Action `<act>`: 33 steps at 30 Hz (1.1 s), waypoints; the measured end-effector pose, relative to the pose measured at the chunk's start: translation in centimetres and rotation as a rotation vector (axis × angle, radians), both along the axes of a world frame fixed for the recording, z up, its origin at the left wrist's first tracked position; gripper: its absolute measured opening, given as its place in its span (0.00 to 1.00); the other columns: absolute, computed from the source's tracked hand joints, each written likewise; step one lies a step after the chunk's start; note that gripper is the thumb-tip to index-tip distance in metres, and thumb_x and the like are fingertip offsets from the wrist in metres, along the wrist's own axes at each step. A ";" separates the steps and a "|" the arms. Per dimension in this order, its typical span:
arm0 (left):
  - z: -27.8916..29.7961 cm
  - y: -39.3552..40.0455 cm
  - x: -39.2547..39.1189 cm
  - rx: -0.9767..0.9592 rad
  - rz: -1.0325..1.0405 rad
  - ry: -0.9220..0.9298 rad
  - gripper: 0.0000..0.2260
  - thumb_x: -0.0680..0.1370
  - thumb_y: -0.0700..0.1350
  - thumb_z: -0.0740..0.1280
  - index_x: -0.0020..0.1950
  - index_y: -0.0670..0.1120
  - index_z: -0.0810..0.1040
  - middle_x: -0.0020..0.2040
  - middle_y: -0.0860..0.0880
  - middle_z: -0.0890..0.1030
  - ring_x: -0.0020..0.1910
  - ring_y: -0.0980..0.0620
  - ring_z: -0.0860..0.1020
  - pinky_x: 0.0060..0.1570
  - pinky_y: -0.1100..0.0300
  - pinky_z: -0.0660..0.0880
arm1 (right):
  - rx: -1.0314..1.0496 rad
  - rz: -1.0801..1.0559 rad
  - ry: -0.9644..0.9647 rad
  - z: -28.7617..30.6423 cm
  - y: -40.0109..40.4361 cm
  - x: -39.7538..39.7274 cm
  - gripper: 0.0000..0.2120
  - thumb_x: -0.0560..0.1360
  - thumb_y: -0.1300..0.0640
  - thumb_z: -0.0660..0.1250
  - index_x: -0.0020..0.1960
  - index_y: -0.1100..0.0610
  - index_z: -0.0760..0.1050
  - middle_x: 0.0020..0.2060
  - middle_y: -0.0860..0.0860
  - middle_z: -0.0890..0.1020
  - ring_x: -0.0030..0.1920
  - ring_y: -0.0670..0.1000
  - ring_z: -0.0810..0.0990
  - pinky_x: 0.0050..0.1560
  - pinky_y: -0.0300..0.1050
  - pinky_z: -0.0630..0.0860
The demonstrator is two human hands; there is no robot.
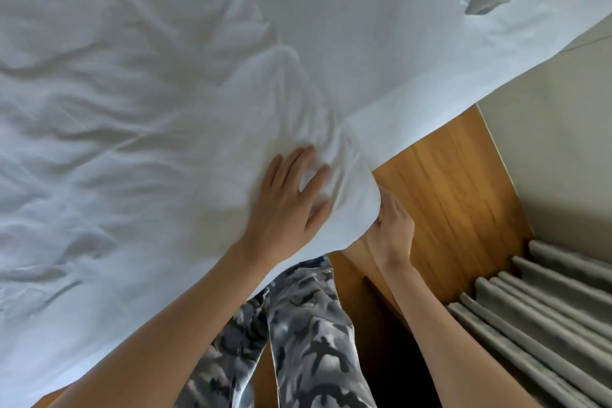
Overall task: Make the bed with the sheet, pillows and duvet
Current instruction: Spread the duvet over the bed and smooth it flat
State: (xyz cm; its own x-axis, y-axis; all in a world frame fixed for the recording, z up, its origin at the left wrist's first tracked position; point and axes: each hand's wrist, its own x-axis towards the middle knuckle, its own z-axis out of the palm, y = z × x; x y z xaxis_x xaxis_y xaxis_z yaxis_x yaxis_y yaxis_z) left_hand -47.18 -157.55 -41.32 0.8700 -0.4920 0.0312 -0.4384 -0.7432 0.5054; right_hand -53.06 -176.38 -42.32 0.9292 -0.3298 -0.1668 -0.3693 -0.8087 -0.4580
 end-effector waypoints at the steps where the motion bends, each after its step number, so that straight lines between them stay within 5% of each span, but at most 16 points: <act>1: 0.3 0.3 -0.4 -0.007 0.017 0.008 0.19 0.79 0.50 0.63 0.65 0.41 0.75 0.68 0.35 0.71 0.69 0.38 0.68 0.70 0.43 0.62 | -0.017 0.021 -0.074 0.0 0.1 0.0 0.10 0.76 0.59 0.64 0.54 0.61 0.81 0.45 0.55 0.84 0.44 0.56 0.82 0.42 0.41 0.74; 4: 1.2 0.8 -1.7 -0.020 0.028 0.001 0.21 0.78 0.53 0.62 0.66 0.41 0.73 0.68 0.36 0.71 0.67 0.38 0.69 0.68 0.43 0.66 | -0.036 0.092 -0.194 -0.3 0.0 0.3 0.12 0.74 0.62 0.59 0.36 0.64 0.77 0.28 0.55 0.76 0.27 0.55 0.72 0.24 0.46 0.69; 8: 1.9 0.7 -2.6 -0.001 0.012 -0.051 0.23 0.77 0.58 0.62 0.65 0.44 0.70 0.66 0.38 0.73 0.63 0.41 0.70 0.62 0.49 0.68 | 0.011 0.244 -0.273 1.2 -0.5 0.7 0.13 0.74 0.63 0.56 0.31 0.61 0.70 0.24 0.49 0.67 0.24 0.47 0.63 0.25 0.37 0.59; 11: 2.1 -0.7 -3.4 0.009 0.119 -0.033 0.24 0.77 0.58 0.62 0.66 0.43 0.69 0.67 0.40 0.73 0.64 0.42 0.71 0.62 0.51 0.68 | 0.234 0.128 -0.124 1.9 -0.9 0.5 0.13 0.75 0.59 0.57 0.32 0.57 0.65 0.23 0.46 0.65 0.24 0.43 0.62 0.26 0.35 0.59; 14: 2.5 -2.9 -4.0 -0.057 0.233 -0.001 0.21 0.77 0.55 0.64 0.65 0.44 0.71 0.66 0.41 0.74 0.64 0.42 0.72 0.63 0.52 0.68 | 0.451 0.015 0.076 1.6 -0.4 -0.5 0.13 0.77 0.54 0.58 0.40 0.58 0.77 0.30 0.51 0.79 0.30 0.52 0.75 0.30 0.51 0.74; 19: 2.8 -5.0 -4.8 -0.038 0.186 -0.171 0.11 0.76 0.44 0.68 0.56 0.44 0.81 0.60 0.39 0.79 0.60 0.42 0.73 0.58 0.51 0.71 | 0.554 0.075 0.136 2.1 0.3 -1.4 0.15 0.82 0.54 0.55 0.66 0.47 0.72 0.55 0.47 0.81 0.49 0.40 0.79 0.47 0.40 0.77; 21: 2.5 -4.9 -5.3 0.034 0.111 -0.188 0.13 0.74 0.46 0.69 0.57 0.44 0.81 0.60 0.40 0.79 0.60 0.42 0.73 0.58 0.50 0.69 | 0.559 0.199 0.079 1.7 -0.3 -2.1 0.17 0.79 0.56 0.54 0.68 0.49 0.68 0.57 0.50 0.79 0.49 0.37 0.76 0.48 0.35 0.73; 24: 1.7 -4.4 -5.3 0.192 0.099 -0.209 0.14 0.75 0.49 0.68 0.59 0.46 0.78 0.60 0.41 0.78 0.59 0.43 0.73 0.55 0.50 0.69 | 0.467 0.389 0.096 0.7 -1.5 -2.6 0.26 0.71 0.57 0.56 0.70 0.51 0.63 0.56 0.51 0.78 0.49 0.49 0.77 0.45 0.42 0.76; 27: 0.9 -4.4 -4.0 0.225 0.158 -0.245 0.08 0.72 0.45 0.72 0.48 0.45 0.78 0.52 0.43 0.80 0.51 0.44 0.72 0.46 0.53 0.69 | 0.279 0.506 0.082 -0.5 -2.1 -2.4 0.28 0.70 0.60 0.60 0.69 0.55 0.63 0.64 0.54 0.75 0.61 0.51 0.73 0.54 0.45 0.77; 30: 0.2 -4.3 -2.6 0.176 0.098 -0.208 0.06 0.70 0.36 0.74 0.40 0.41 0.77 0.46 0.43 0.79 0.44 0.43 0.74 0.39 0.53 0.75 | 0.161 0.563 0.083 -1.6 -2.6 -2.3 0.32 0.71 0.61 0.69 0.72 0.57 0.62 0.66 0.54 0.75 0.67 0.53 0.72 0.60 0.47 0.75; 33: 0.9 -3.4 -2.2 0.019 0.063 -0.174 0.04 0.75 0.37 0.68 0.41 0.38 0.77 0.47 0.41 0.80 0.47 0.44 0.73 0.43 0.56 0.75 | 0.097 0.558 -0.036 -2.3 -2.8 -2.1 0.32 0.70 0.58 0.72 0.69 0.57 0.62 0.61 0.55 0.79 0.59 0.55 0.78 0.49 0.46 0.79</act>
State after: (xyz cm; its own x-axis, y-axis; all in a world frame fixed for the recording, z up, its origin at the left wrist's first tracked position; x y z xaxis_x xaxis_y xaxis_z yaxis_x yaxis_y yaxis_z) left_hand -49.39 -160.93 -40.45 0.8812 -0.4390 0.1756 -0.4708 -0.7803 0.4117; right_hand -55.19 -179.22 -44.62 0.9639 0.2280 -0.1373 0.1188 -0.8302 -0.5446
